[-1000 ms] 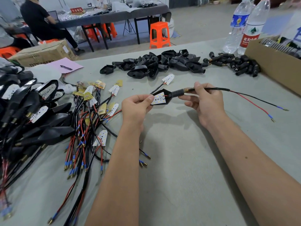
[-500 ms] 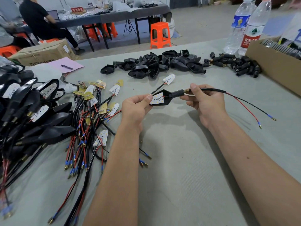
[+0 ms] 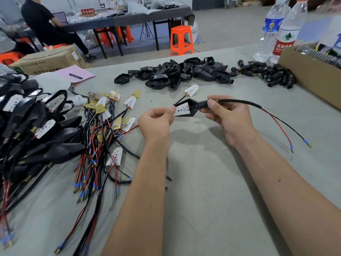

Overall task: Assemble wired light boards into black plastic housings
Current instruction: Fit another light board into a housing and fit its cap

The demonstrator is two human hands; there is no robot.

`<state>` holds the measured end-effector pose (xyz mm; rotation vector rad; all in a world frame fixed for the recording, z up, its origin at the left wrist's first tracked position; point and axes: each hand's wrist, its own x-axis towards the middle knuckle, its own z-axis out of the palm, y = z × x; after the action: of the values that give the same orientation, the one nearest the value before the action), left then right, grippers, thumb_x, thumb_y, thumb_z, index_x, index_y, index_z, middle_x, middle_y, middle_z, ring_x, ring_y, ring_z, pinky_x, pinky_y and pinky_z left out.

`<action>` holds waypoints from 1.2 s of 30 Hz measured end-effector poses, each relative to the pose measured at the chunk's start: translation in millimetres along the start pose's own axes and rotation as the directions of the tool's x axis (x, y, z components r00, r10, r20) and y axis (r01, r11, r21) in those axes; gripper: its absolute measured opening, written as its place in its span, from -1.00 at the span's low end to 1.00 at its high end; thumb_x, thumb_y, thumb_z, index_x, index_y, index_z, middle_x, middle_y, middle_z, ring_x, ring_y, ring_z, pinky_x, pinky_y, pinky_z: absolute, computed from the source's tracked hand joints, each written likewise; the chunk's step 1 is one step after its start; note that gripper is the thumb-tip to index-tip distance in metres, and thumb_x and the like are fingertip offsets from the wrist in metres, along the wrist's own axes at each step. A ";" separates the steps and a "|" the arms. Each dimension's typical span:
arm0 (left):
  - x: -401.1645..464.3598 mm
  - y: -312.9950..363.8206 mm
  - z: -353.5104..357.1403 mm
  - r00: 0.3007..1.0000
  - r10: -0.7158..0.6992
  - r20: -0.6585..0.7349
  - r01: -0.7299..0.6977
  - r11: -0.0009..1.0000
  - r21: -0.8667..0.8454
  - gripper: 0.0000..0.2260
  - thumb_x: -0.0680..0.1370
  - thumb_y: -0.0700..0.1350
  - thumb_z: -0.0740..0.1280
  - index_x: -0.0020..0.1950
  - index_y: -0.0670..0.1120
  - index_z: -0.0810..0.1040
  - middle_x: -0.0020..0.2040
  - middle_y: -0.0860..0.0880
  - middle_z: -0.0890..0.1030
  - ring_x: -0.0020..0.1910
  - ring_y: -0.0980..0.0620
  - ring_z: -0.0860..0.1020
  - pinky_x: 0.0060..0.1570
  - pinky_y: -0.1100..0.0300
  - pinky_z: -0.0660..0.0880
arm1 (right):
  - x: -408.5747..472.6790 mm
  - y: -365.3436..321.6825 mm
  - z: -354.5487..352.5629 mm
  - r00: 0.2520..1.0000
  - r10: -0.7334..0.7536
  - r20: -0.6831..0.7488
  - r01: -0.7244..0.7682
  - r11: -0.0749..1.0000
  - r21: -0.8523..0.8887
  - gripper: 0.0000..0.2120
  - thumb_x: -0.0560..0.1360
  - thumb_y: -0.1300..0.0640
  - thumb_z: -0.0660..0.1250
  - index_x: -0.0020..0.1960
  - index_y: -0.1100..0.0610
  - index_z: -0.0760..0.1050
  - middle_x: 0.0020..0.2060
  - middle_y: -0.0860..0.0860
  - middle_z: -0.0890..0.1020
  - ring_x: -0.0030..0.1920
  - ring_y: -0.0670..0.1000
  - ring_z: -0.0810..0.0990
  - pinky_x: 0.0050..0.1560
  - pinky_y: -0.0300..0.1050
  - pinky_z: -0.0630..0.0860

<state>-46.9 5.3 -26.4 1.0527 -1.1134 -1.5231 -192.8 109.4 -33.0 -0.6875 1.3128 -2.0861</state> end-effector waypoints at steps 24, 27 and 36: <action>-4.1 -11.0 8.7 0.967 0.240 -0.080 -0.192 0.901 0.388 -0.84 0.44 -0.23 0.57 -0.06 -0.09 0.66 -0.21 0.06 0.72 -0.21 0.20 0.68 -0.07 0.26 0.62 | -7.1 0.0 8.3 0.998 -0.034 -0.046 0.028 0.990 -0.136 -0.94 0.55 0.32 0.45 -0.01 0.20 0.66 -0.14 0.15 0.75 -0.12 0.15 0.77 -0.22 -0.19 0.65; -5.8 -10.7 11.5 0.969 0.239 -0.060 -0.194 0.891 0.410 -0.87 0.43 -0.19 0.59 -0.09 -0.09 0.68 -0.22 0.02 0.71 -0.23 0.13 0.69 -0.08 0.21 0.63 | -6.5 0.7 7.7 0.998 -0.034 -0.055 0.027 0.991 -0.133 -0.95 0.56 0.30 0.44 -0.02 0.19 0.67 -0.15 0.13 0.75 -0.14 0.16 0.77 -0.20 -0.18 0.66; -6.4 -14.2 14.9 0.972 0.236 0.003 -0.216 0.885 0.413 -0.94 0.50 -0.12 0.53 -0.07 -0.04 0.69 -0.23 0.09 0.70 -0.26 0.24 0.63 -0.20 0.39 0.50 | -3.8 -0.1 6.1 0.994 -0.024 -0.105 0.013 0.994 -0.105 -0.93 0.59 0.30 0.40 0.02 0.20 0.66 -0.07 0.16 0.74 -0.10 0.15 0.77 -0.24 -0.20 0.64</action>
<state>-62.8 16.0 -36.3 1.1812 -1.5095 -1.0960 -185.9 108.3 -31.0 -0.6424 1.4885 -2.1064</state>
